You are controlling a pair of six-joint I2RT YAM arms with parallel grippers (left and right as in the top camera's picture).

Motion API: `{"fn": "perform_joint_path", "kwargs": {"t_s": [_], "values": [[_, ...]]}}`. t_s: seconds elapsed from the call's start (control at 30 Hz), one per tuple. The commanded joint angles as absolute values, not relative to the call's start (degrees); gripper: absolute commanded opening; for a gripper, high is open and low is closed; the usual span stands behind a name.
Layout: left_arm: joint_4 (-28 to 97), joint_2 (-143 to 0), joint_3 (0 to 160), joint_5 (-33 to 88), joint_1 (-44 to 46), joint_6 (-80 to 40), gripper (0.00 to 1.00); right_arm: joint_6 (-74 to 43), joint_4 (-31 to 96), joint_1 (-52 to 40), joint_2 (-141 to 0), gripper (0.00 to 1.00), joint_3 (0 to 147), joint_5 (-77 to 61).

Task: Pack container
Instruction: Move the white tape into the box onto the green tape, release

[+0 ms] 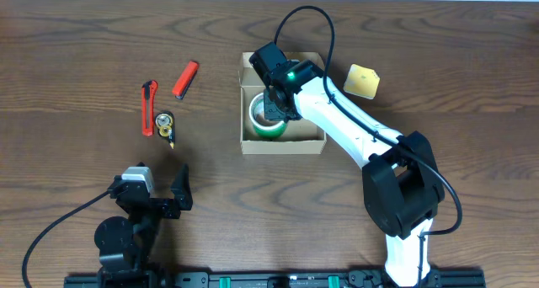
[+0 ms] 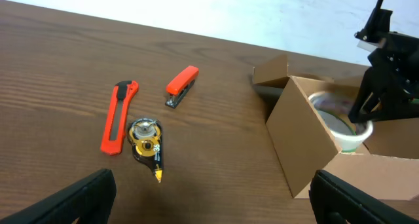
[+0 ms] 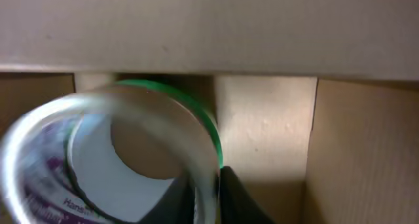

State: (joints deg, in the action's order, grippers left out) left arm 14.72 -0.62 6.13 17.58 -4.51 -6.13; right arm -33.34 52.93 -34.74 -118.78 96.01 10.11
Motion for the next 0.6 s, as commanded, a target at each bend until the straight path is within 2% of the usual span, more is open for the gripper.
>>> {"fn": "perform_joint_path", "kwargs": {"t_s": [0.0,0.07,0.17,0.23,0.57], "values": [[14.90,-0.27,4.71,16.95,-4.84,-5.54,0.95,-34.79,52.49,-35.29,-119.63,0.22,95.88,11.14],[14.90,-0.27,4.71,16.97,-4.84,-5.54,0.95,-35.18,52.18,-35.29,-119.63,0.27,95.88,10.96],[14.90,-0.27,4.71,16.97,-4.84,-5.54,0.95,-35.16,52.03,-35.29,-119.63,0.43,95.88,10.46],[14.90,-0.27,4.71,16.97,-4.84,-5.54,0.95,-35.14,52.05,-35.29,-119.63,0.50,95.88,10.00],[14.90,-0.27,4.71,16.97,-4.84,-5.54,0.95,-31.51,56.51,-34.46,-113.78,0.54,100.12,6.66]]}}
